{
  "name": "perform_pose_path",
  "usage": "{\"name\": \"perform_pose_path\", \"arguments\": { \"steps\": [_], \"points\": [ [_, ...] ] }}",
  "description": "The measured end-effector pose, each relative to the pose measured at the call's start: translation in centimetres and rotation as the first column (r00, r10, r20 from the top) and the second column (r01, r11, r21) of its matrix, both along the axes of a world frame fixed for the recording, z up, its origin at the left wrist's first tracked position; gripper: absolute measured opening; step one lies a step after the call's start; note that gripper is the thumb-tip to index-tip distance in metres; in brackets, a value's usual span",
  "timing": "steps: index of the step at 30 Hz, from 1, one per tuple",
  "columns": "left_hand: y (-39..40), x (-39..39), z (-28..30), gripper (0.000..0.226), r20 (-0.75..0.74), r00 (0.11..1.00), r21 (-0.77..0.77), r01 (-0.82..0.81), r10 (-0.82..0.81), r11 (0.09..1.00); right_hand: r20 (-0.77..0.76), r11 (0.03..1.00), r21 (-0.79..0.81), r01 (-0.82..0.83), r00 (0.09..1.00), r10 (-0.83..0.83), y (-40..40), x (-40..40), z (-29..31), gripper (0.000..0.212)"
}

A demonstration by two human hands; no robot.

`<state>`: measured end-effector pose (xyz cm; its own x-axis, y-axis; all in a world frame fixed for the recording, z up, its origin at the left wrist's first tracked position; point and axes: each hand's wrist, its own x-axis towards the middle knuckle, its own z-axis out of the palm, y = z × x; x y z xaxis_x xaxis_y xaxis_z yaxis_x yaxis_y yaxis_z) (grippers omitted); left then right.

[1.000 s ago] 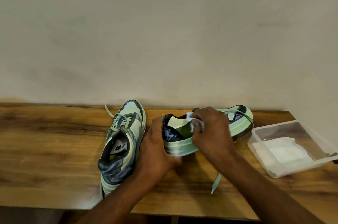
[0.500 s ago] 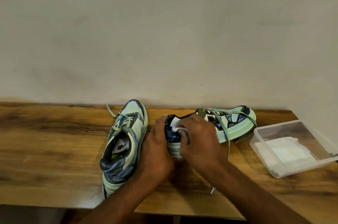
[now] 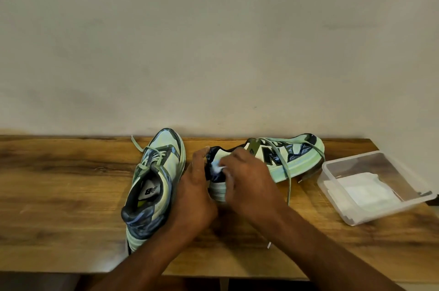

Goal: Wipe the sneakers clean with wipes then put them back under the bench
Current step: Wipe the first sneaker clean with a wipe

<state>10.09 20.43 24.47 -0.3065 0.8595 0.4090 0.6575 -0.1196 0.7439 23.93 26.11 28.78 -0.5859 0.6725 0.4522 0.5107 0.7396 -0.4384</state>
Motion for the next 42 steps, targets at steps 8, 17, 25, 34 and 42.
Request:
{"name": "perform_pose_path", "arguments": {
  "steps": [8, 17, 25, 34, 42],
  "points": [
    [0.2, -1.1, -0.5, 0.118, -0.003, 0.999, -0.105, 0.037, -0.037, 0.994, -0.028, 0.943, -0.068, 0.327, 0.944, -0.329, 4.7, 6.3, 1.6, 0.017],
    [0.3, 2.4, 1.9, 0.120, -0.047, 0.993, -0.111, -0.110, 0.105, 0.988, -0.035, 0.941, -0.040, 0.336, 0.941, -0.337, 4.8, 7.0, 0.7, 0.011],
    [2.1, 3.6, 1.7, 0.140, -0.143, 0.973, -0.165, -0.205, 0.182, 0.965, -0.005, 0.940, -0.118, 0.321, 0.946, -0.324, 4.6, 7.6, 0.8, 0.011],
    [3.0, 3.2, 1.0, 0.143, -0.066, 0.968, -0.279, -0.252, 0.243, 0.927, -0.043, 0.980, -0.067, 0.185, 0.981, -0.188, 1.2, 5.4, -1.7, 0.024],
    [3.2, 2.5, 1.8, 0.147, -0.052, 0.947, -0.362, -0.314, 0.317, 0.878, -0.094, 0.976, -0.034, 0.216, 0.971, -0.218, 3.6, 7.3, -1.4, 0.025]
  ]
}}
